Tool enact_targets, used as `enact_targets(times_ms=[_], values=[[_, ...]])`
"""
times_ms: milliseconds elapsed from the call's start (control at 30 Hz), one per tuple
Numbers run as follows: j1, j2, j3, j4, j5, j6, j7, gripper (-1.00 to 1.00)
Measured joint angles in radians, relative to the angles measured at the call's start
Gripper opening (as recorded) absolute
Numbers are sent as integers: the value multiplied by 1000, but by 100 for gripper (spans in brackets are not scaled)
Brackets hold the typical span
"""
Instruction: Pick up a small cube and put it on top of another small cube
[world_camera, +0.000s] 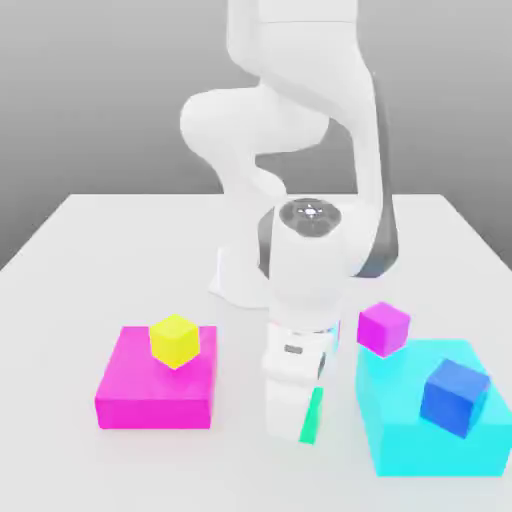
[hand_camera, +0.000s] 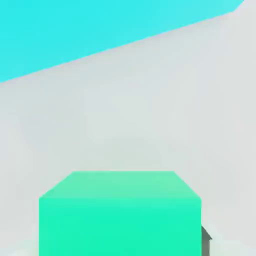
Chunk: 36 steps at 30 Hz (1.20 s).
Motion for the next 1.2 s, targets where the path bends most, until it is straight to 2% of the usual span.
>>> enact_targets(times_ms=[200,367,600,900,967,1100,1133,1200], values=[[66,-131,-92,-21,-102,-103,73,-100],[73,-243,-111,-43,-175,-196,129,-100],[157,-445,-48,16,-138,-361,138,-100],[257,-763,53,-30,-191,-705,80,-100],[269,-741,58,-55,-191,-679,63,-100],[272,-625,60,-99,-192,-525,57,-100],[272,-607,60,-105,-192,-501,57,100],[272,-607,60,-105,-192,-501,57,100]])
